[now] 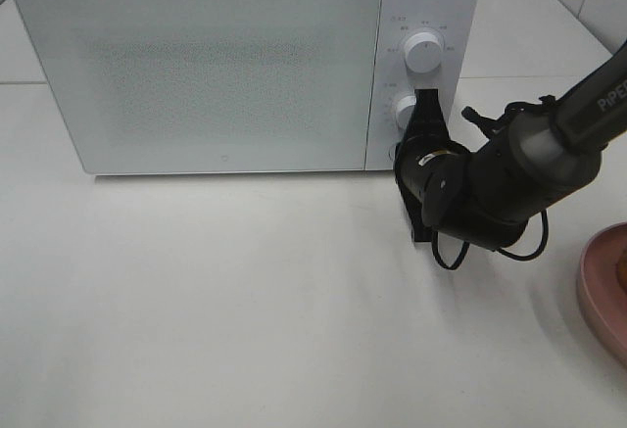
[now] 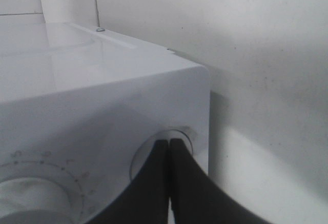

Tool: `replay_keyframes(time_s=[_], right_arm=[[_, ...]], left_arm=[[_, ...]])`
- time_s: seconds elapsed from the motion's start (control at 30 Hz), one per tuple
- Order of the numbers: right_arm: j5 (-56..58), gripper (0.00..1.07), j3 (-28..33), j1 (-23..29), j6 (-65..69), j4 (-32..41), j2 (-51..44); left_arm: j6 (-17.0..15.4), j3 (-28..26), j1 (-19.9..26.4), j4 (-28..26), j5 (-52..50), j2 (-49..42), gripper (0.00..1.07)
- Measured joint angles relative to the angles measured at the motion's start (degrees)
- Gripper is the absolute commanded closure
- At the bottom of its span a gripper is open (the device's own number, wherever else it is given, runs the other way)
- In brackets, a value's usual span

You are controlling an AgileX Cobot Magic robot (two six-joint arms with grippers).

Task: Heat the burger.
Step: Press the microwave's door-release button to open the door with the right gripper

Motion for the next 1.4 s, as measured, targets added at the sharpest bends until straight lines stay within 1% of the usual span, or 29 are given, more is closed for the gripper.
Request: replay_keyframes(time_s=[0.33,0.67,1.17,1.4], right_arm=[[-1.7,1.07,-0.4,0.0,1.5,-1.5,0.6],[-2.8,1.07,-0.9,0.1,1.8,-1.4,1.5],[-3.2,1.07,-4.0,-0.1,1.0,1.3,3.3],[-1.7,1.07,-5.2,0.0,0.6,3.0,4.1]], left_arm=[[0.0,0.0,0.0,0.0,0.0,0.0,0.09],[0.0,0.0,0.0,0.0,0.0,0.0,0.09],[0.0,0.0,0.0,0.0,0.0,0.0,0.09],[0.0,0.0,0.0,0.0,0.0,0.0,0.09]])
